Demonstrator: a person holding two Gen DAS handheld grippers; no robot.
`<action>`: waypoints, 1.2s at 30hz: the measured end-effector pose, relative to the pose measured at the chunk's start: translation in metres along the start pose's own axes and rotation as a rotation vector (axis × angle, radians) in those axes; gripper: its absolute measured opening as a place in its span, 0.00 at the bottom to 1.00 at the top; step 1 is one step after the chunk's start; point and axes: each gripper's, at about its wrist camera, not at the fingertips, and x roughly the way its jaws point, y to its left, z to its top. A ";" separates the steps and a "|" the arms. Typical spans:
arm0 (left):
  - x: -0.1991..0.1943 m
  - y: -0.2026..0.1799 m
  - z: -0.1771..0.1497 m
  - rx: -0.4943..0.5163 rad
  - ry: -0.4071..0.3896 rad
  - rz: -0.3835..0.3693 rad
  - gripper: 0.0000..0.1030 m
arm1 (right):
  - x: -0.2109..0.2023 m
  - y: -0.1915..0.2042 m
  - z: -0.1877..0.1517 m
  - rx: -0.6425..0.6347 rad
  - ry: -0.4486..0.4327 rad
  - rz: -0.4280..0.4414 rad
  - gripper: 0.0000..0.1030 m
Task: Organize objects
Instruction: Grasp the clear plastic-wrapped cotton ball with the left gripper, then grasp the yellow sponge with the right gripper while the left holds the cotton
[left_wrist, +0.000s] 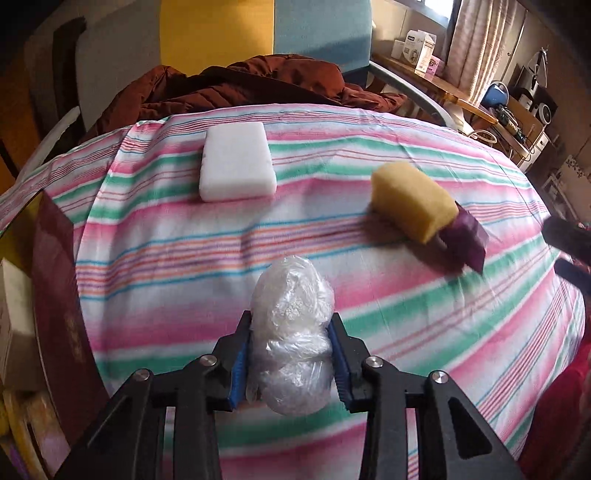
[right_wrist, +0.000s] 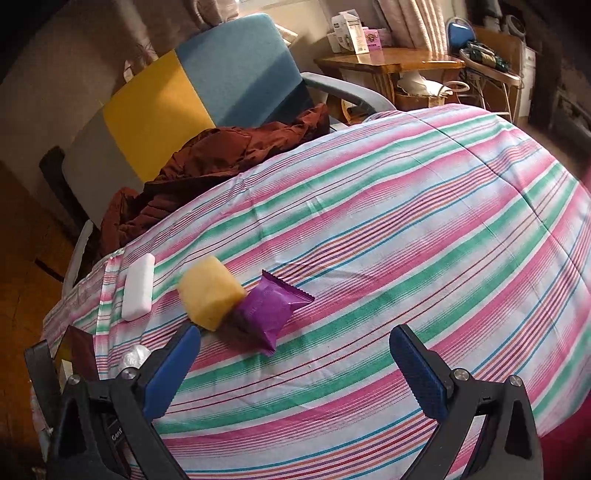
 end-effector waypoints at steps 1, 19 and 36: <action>-0.002 0.000 -0.004 0.003 -0.006 0.003 0.37 | 0.000 0.005 -0.001 -0.025 -0.001 -0.004 1.00; -0.006 0.002 -0.022 0.056 -0.125 -0.026 0.38 | 0.015 0.027 -0.011 -0.175 0.011 -0.112 1.00; -0.006 0.003 -0.027 0.064 -0.179 -0.029 0.38 | 0.033 0.070 -0.015 -0.387 0.059 -0.082 0.96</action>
